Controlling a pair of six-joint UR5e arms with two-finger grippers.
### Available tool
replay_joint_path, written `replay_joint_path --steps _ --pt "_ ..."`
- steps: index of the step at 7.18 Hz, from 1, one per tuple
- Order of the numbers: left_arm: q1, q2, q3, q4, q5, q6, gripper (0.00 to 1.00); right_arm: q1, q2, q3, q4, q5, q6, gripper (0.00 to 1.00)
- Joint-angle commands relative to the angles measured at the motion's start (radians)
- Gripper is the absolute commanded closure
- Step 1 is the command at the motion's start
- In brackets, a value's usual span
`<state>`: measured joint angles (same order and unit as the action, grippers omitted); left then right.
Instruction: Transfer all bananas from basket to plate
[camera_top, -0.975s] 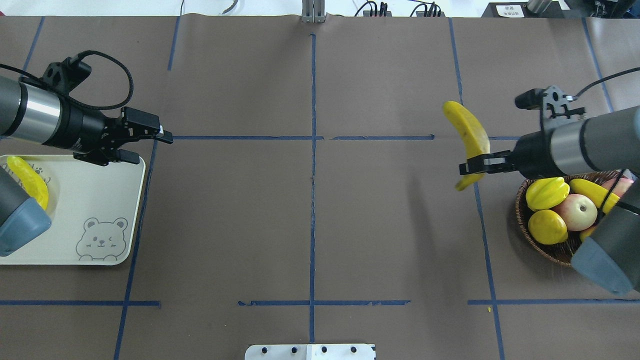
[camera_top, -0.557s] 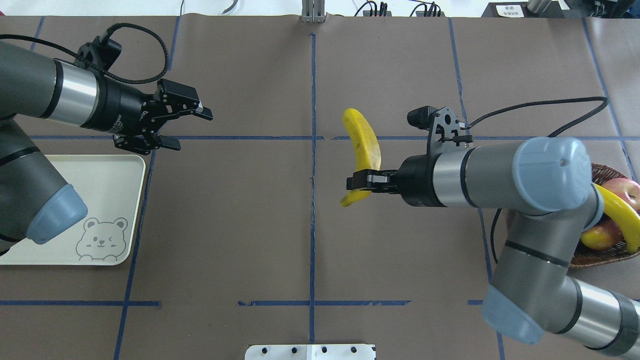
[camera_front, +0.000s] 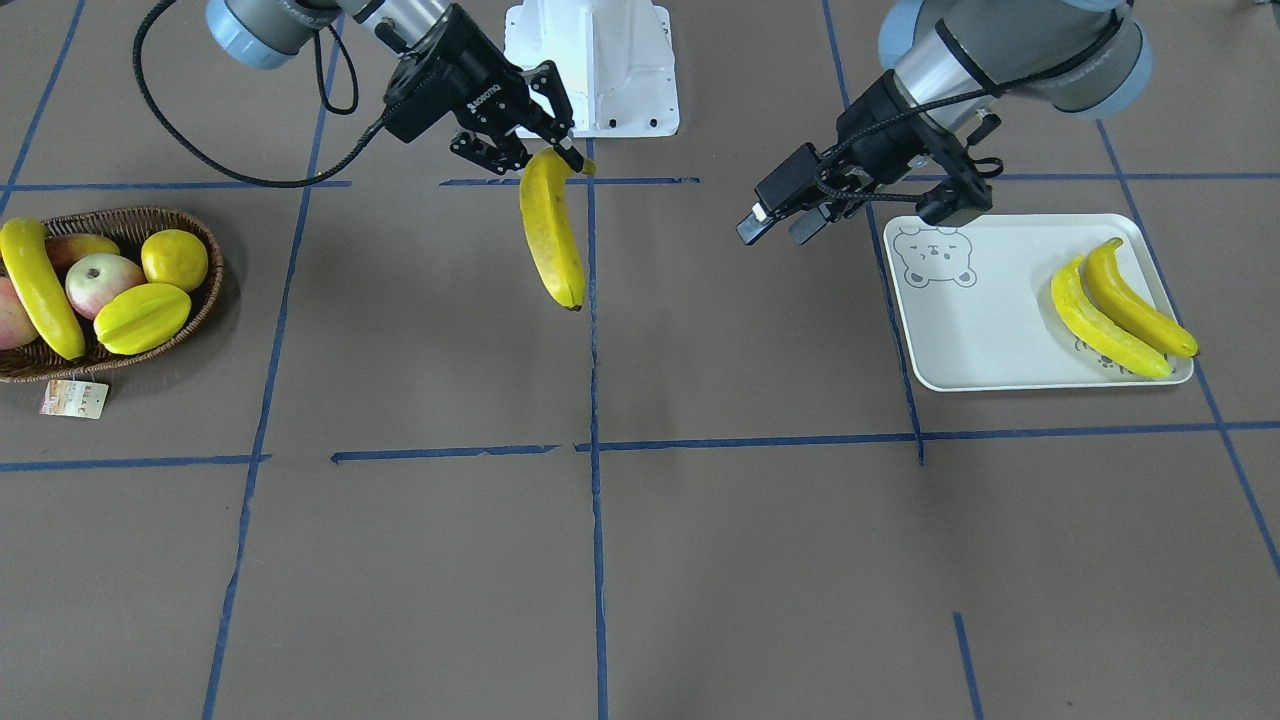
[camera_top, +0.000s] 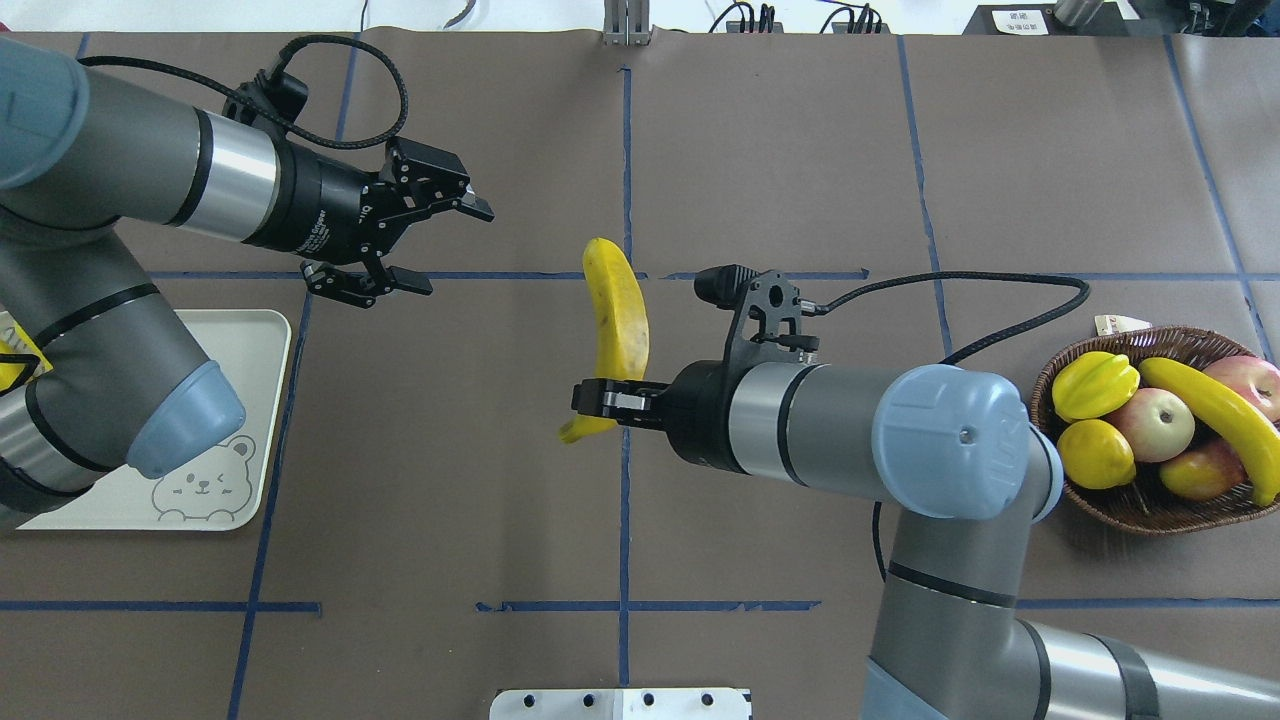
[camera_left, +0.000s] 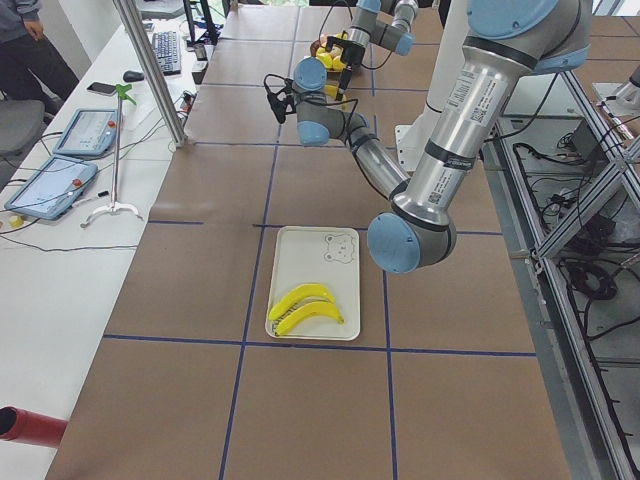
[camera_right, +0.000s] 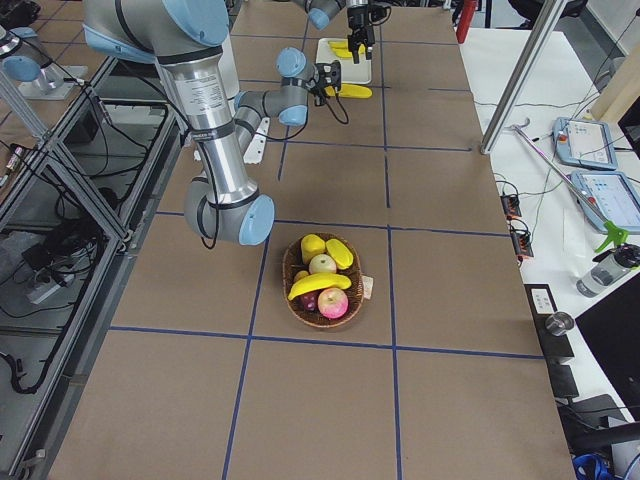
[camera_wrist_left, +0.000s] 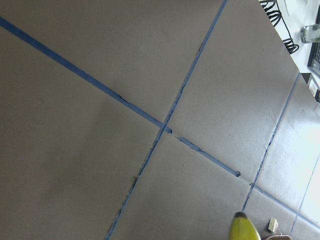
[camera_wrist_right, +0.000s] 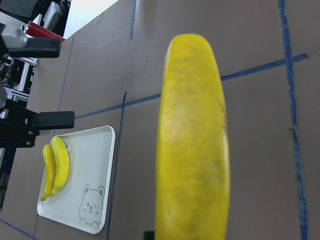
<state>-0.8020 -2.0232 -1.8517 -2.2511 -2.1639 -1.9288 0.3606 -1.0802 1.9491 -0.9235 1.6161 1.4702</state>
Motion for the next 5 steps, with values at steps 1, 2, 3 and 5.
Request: replay_joint_path --steps 1,2,3,5 --pt "0.033 -0.025 0.009 -0.001 0.002 -0.016 0.0 -0.037 0.064 -0.044 -0.001 -0.031 0.001 1.0" --pt "0.056 -0.032 0.009 0.001 0.031 -0.018 0.0 -0.038 0.087 -0.068 -0.001 -0.041 -0.001 1.0" --pt "0.09 -0.035 0.009 0.001 0.065 -0.021 0.0 -0.04 0.097 -0.079 -0.001 -0.041 -0.001 1.0" --pt "0.147 -0.06 0.009 0.001 0.13 -0.065 0.08 -0.043 0.097 -0.079 -0.001 -0.042 -0.001 1.0"
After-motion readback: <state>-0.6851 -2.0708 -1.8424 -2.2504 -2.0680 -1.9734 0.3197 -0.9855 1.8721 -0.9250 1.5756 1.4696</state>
